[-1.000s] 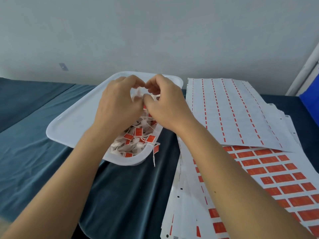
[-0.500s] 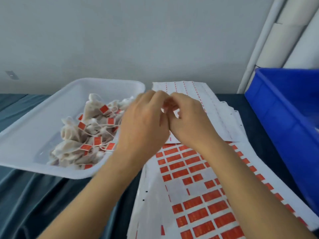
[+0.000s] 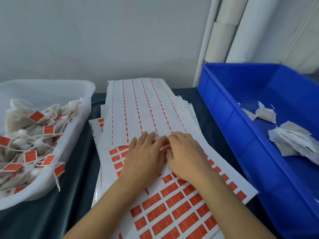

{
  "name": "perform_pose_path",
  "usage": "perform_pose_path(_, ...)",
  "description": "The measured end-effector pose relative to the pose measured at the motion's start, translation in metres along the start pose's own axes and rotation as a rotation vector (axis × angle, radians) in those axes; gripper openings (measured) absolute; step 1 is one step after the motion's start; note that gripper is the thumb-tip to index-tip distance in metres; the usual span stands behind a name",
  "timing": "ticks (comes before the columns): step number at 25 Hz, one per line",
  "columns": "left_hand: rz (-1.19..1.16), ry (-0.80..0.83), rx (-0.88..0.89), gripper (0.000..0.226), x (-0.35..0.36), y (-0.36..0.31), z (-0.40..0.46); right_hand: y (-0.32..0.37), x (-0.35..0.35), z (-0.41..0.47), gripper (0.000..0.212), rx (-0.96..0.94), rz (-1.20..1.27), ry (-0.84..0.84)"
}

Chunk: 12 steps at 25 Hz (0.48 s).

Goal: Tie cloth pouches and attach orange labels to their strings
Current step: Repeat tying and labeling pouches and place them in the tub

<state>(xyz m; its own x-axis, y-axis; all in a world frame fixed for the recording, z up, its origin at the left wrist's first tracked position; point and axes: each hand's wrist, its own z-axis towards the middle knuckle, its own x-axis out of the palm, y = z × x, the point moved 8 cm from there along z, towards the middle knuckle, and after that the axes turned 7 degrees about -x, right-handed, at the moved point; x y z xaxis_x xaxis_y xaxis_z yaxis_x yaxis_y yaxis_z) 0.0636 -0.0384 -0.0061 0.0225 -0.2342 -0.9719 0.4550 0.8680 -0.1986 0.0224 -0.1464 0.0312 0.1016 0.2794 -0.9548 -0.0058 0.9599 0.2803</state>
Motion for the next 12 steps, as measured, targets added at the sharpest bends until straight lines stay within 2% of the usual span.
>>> perform_pose_path(8,0.084,0.146,0.061,0.057,-0.003,0.009,0.002,-0.007,-0.019,0.014,0.024,0.015,0.138,0.102)
perform_pose_path(10,0.094,0.169,0.066,0.058,-0.008,0.011,0.002,-0.018,-0.046,0.019,0.017,0.041,0.157,0.046)
perform_pose_path(12,0.111,0.169,0.091,0.059,-0.013,0.003,0.002,-0.035,-0.085,0.022,0.018,0.063,0.137,-0.09)
